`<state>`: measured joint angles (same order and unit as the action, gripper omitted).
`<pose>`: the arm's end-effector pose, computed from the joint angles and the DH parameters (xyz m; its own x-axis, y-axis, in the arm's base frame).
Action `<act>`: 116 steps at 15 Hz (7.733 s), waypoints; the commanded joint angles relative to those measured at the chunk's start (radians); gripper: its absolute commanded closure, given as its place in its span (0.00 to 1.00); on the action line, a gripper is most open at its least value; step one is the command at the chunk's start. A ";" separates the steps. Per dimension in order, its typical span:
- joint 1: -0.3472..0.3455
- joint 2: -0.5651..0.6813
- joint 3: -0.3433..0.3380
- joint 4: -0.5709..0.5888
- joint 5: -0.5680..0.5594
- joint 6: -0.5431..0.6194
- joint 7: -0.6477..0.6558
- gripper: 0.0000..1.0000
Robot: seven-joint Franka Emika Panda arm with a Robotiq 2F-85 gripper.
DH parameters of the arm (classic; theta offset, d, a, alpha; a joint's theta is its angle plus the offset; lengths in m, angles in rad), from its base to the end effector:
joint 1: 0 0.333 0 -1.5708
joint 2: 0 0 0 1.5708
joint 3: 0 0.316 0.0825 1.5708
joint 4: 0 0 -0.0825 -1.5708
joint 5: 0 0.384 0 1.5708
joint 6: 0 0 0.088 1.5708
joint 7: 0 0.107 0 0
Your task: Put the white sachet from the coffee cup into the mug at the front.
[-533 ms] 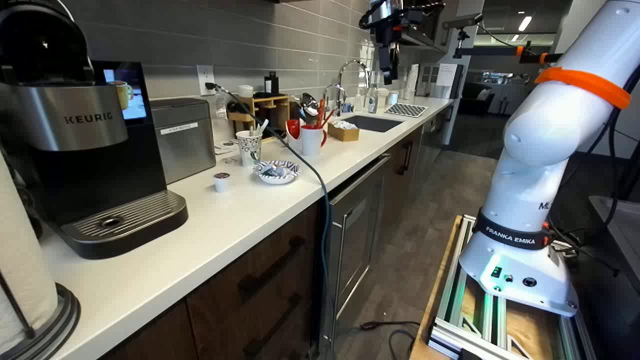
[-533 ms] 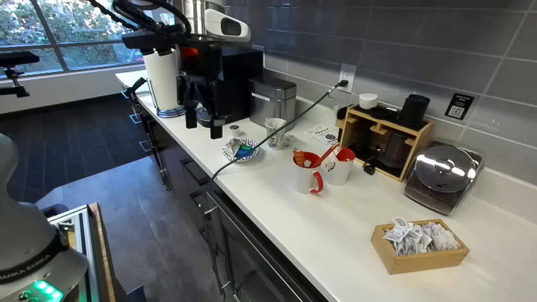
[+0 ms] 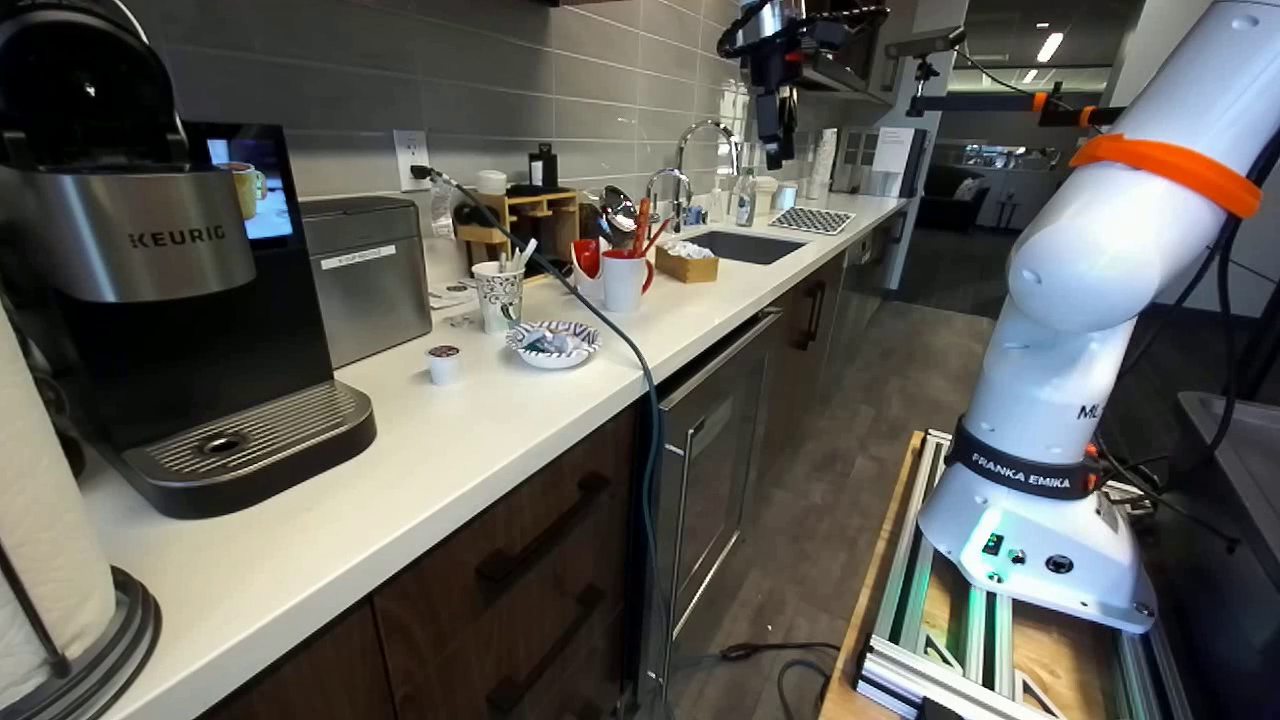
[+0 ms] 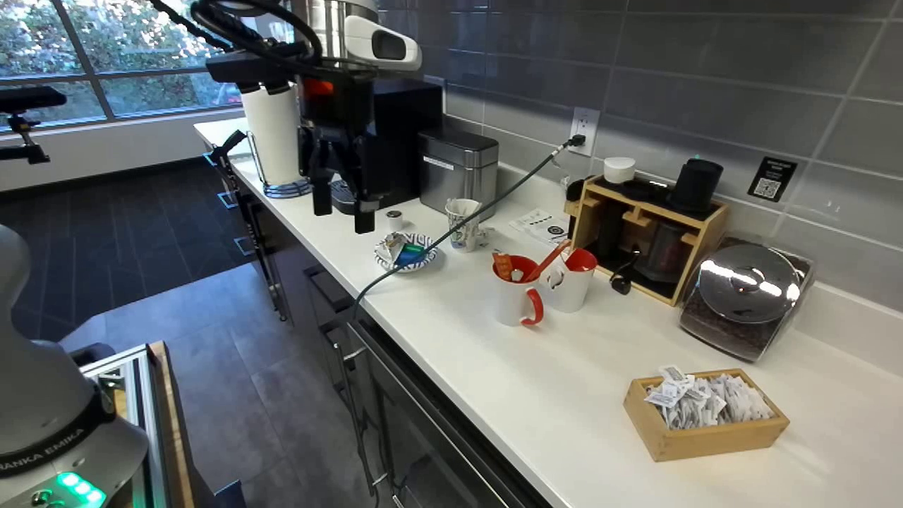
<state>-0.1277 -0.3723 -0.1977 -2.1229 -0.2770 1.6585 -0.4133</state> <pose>0.4002 -0.1743 0.5536 0.9769 0.1277 -0.1715 0.1529 -0.9779 0.1424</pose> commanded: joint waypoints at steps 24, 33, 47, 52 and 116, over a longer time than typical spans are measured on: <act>0.145 0.281 0.167 -0.061 0.435 0.843 0.239 0.00; 0.171 0.445 0.237 -0.028 0.560 0.969 0.139 0.00; 0.076 0.582 0.288 0.110 0.665 0.994 -0.104 0.02; 0.065 0.611 0.298 0.134 0.634 0.996 -0.093 0.11; -0.027 0.393 0.043 0.052 0.263 0.811 0.388 0.61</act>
<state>-0.1566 0.0068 -0.1578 -2.0758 -0.0570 2.4954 -0.0394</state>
